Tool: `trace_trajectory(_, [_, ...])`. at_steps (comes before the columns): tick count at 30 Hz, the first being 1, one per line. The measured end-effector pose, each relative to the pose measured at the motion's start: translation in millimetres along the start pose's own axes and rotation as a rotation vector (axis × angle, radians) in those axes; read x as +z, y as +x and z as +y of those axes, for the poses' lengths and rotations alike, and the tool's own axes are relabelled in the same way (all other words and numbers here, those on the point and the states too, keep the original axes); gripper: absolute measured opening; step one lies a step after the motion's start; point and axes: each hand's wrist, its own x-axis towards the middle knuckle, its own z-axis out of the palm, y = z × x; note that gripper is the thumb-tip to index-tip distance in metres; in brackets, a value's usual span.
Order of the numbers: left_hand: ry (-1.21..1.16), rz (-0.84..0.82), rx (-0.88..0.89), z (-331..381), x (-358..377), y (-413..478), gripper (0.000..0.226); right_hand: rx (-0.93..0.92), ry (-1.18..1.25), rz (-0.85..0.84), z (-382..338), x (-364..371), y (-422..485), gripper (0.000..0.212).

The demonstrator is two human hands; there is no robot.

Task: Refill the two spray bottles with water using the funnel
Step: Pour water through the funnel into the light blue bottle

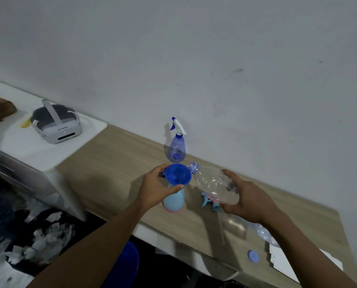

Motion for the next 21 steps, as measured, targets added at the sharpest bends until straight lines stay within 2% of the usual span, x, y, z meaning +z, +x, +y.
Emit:
trace_trajectory(8, [0.035, -0.029, -0.009, 1, 1, -3, 0.074, 0.028, -0.287, -0.095, -10, -23, 13, 0.101])
trace_trajectory(21, [0.046, -0.039, -0.004, 0, -1, -2, 0.078, 0.028, -0.456, -0.136, -18, -33, 26, 0.102])
